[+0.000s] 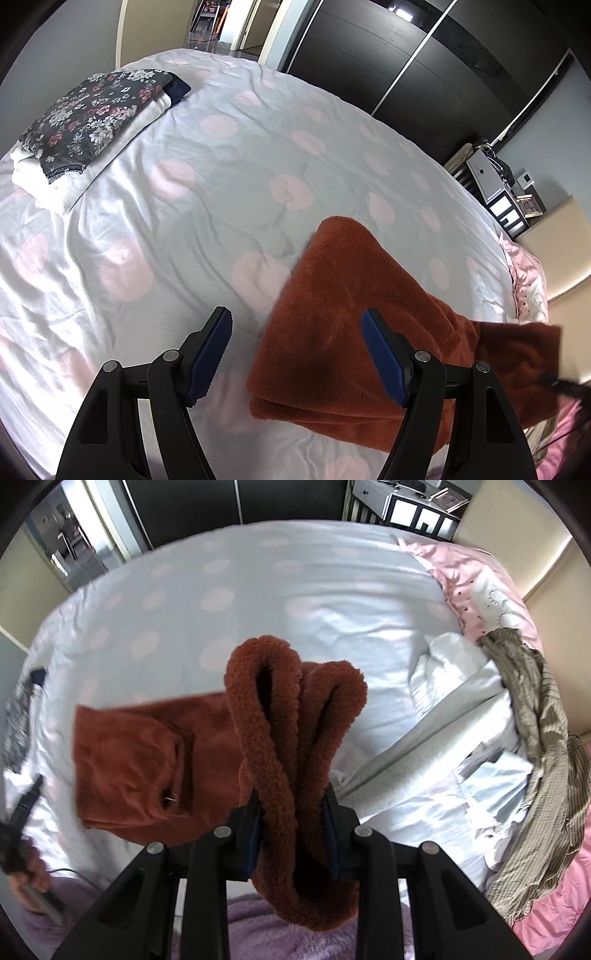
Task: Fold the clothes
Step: 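Lift the pinched fold upward with the right gripper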
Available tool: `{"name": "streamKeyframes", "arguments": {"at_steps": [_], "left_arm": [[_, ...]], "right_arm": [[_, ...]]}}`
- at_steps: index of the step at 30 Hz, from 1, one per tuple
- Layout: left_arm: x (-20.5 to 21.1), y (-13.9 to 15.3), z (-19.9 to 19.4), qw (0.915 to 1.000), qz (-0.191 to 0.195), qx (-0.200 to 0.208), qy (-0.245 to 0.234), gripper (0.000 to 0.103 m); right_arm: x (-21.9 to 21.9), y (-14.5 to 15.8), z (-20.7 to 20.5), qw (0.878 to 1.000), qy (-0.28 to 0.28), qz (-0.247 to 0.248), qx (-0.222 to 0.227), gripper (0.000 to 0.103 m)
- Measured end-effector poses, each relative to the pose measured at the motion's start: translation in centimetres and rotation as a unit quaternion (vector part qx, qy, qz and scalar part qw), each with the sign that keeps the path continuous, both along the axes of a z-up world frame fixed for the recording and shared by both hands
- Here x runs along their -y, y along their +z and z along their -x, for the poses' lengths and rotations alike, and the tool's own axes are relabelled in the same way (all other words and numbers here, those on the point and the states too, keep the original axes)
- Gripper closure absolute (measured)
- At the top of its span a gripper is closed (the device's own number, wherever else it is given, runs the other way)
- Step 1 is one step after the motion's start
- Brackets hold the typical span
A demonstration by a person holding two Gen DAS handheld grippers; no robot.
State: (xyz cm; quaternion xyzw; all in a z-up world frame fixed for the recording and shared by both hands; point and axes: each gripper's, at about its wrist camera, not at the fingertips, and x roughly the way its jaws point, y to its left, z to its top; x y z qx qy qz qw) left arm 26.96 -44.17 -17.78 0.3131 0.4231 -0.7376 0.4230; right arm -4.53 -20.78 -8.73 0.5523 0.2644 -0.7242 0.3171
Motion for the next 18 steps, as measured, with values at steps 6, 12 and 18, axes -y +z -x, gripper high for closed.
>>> {"name": "streamKeyframes", "arguments": {"at_steps": [6, 12, 18], "left_arm": [[-0.2, -0.4, 0.6, 0.9998, 0.002, 0.018, -0.007, 0.028], [-0.4, -0.9, 1.4, 0.9991, 0.005, 0.04, -0.015, 0.028], [-0.7, -1.5, 1.9, 0.9978, 0.006, 0.063, -0.022, 0.028]], "right_arm": [[1.0, -6.5, -3.6, 0.999, 0.018, -0.011, -0.03, 0.073], [0.1, -11.0, -6.8, 0.999, 0.018, -0.003, -0.03, 0.065], [1.6, -12.3, -11.5, 0.995, 0.066, -0.013, -0.077, 0.065]]}}
